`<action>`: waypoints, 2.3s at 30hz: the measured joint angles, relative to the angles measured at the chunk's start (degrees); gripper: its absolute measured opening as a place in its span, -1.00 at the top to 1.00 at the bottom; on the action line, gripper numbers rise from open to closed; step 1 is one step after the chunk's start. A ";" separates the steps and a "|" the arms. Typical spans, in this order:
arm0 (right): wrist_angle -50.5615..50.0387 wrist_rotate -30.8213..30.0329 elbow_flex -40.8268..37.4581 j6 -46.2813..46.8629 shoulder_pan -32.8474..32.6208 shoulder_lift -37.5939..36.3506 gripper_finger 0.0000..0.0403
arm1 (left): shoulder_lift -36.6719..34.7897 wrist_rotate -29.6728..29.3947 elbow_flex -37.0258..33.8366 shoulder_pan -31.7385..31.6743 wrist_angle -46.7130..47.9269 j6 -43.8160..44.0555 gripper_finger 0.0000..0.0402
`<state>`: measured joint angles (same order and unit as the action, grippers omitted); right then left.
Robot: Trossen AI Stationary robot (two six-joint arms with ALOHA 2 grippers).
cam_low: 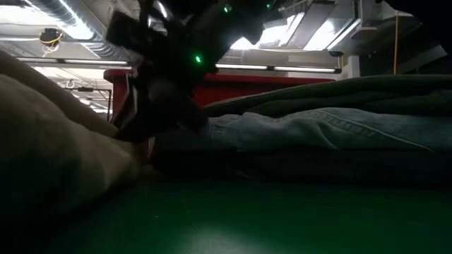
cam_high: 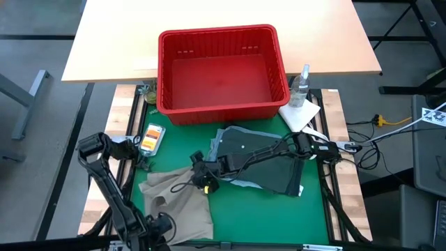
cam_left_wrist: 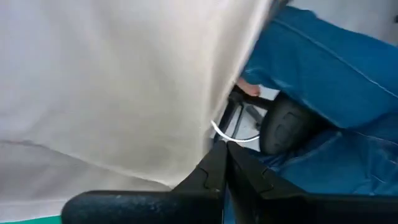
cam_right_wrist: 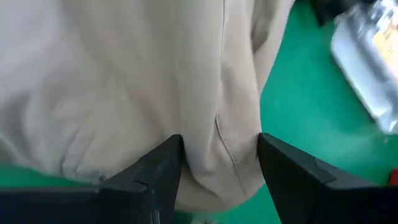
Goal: Fold laundry
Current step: Fold the beige shorts
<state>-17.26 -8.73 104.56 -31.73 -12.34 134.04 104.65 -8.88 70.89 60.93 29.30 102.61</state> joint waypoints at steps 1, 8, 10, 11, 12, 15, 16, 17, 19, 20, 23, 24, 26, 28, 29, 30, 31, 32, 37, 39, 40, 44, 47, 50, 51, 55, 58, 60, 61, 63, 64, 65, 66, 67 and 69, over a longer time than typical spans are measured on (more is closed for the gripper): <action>0.00 0.39 0.68 0.00 -0.02 0.00 -0.05 | -0.01 -0.50 0.69 0.00 0.26 -0.81 0.98; -1.22 0.79 7.50 -0.04 -0.02 -0.05 -0.05 | -0.01 -5.09 3.90 0.09 0.87 -4.87 0.98; -3.04 0.79 9.30 -0.16 -0.02 -0.17 -0.05 | -0.01 -9.77 4.23 0.08 1.53 -6.38 0.98; -4.34 0.79 10.16 -0.31 -0.02 -0.17 -0.05 | -0.01 -12.70 4.26 0.06 1.67 -7.14 0.98; -6.12 0.79 11.20 -0.68 -0.02 -0.17 -0.05 | -0.01 -15.99 4.26 0.04 2.05 -7.74 0.98; -12.00 0.79 14.12 -1.55 -0.43 -0.17 -0.05 | -0.03 -23.30 4.28 -0.50 5.78 -8.05 0.98; -13.60 0.76 14.82 -1.65 -0.51 -0.18 -0.05 | -0.03 -24.38 4.28 -0.84 7.84 -7.03 0.99; -15.14 0.75 15.28 -1.69 -0.79 -0.25 -0.05 | -0.03 -24.99 4.28 -1.23 10.35 -5.74 0.99; -17.66 0.64 15.80 -1.73 -1.49 -0.26 -0.05 | -0.11 -25.48 4.28 -2.04 16.17 -2.19 0.99; -18.25 0.66 15.80 -1.80 -1.95 -0.26 -0.05 | -0.14 -25.53 4.28 -2.55 19.10 -0.19 0.99; -19.44 0.72 15.79 -2.63 -3.57 -0.26 -0.05 | -0.14 -25.51 4.28 -3.89 26.62 4.31 0.99; -19.76 0.72 15.69 -2.78 -4.04 -0.24 -0.05 | -0.14 -25.44 4.28 -4.28 28.43 5.17 0.99; -19.92 0.75 15.10 -2.77 -4.99 -0.15 -0.05 | -0.14 -23.94 4.28 -4.87 31.29 6.41 0.99; -19.38 0.62 14.04 -2.79 -5.69 -0.04 -0.05 | -0.14 -22.21 4.28 -5.37 33.91 7.59 0.99; -18.43 0.31 13.29 -2.80 -5.91 -0.04 -0.05 | -0.14 -21.49 4.28 -5.54 34.97 8.24 0.99; -17.20 -0.07 12.45 -2.86 -6.12 -0.02 -0.05 | -0.14 -20.83 4.28 -5.64 35.99 8.77 0.99; -15.92 -0.62 11.62 -3.15 -6.12 -0.02 -0.05 | -0.14 -20.08 4.28 -5.78 36.99 9.36 0.99; -15.02 -1.03 10.91 -3.23 -6.10 0.00 -0.05 | -0.14 -19.24 4.28 -5.83 38.00 9.75 0.99; -9.72 -2.63 7.25 -3.24 -4.63 0.09 -0.05 | -0.14 -14.40 4.26 -5.70 42.32 12.71 0.99; -8.56 -2.73 6.96 -3.06 -3.49 0.17 -0.05 | -0.14 -13.34 4.26 -5.54 43.50 13.64 0.99; -8.16 -2.73 6.96 -2.81 -2.94 0.17 -0.05 | -0.14 -12.94 4.26 -5.41 44.18 14.29 0.99; -7.88 -2.26 6.96 0.08 -0.85 0.17 -0.05 | -0.21 -10.78 2.31 -5.37 44.79 17.07 0.99; -7.81 -2.15 6.98 0.30 0.12 0.28 -0.05 | -0.21 -7.78 -0.35 -5.42 44.21 19.40 0.99; -7.88 -2.23 7.01 0.42 0.48 0.95 -0.05 | -0.21 -6.10 -2.97 -5.42 43.50 20.37 0.99; -7.75 -2.21 6.99 0.41 0.47 1.44 -0.05 | -0.21 -6.10 -3.61 -5.42 43.35 20.41 0.99; -6.62 -2.27 6.98 0.39 0.52 2.63 -0.05 | -0.21 -5.97 -5.87 -5.61 42.87 20.48 0.99; -6.71 -2.36 7.01 0.22 0.76 3.17 -0.05 | -0.18 -5.91 -6.13 -5.79 42.25 20.43 0.99; -6.83 -2.79 7.00 0.20 0.87 3.19 -0.05 | -0.18 -5.95 -5.19 -5.79 42.50 20.35 0.99; -6.76 -3.24 7.01 0.20 0.87 3.08 -0.05 | -0.18 -5.93 -4.42 -5.79 42.96 20.33 0.99; -7.16 -3.76 6.94 -0.10 0.85 2.37 -0.05 | -0.21 -6.01 -2.69 -5.60 43.99 20.31 0.99; -7.15 -3.80 6.94 -0.19 0.78 1.88 -0.05 | -0.21 -6.12 -1.78 -5.38 44.81 20.30 0.99; -7.19 -3.80 6.94 -0.20 0.78 1.17 -0.05 | -0.21 -6.22 -0.77 -5.17 45.70 20.28 0.99; -7.06 -3.82 6.95 -0.22 0.74 0.48 -0.05 | -0.21 -6.31 0.31 -4.96 46.63 20.28 0.99; -6.73 -3.80 6.98 -0.21 0.74 -0.20 -0.05 | -0.23 -6.39 1.31 -4.74 47.52 20.29 0.99; -6.51 -3.84 7.03 -0.22 0.74 -1.03 -0.05 | -0.21 -6.44 3.41 -4.18 49.41 20.28 0.99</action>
<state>-23.77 -12.58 111.59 -31.94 -11.60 133.01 104.44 -15.32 74.30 56.75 78.72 122.89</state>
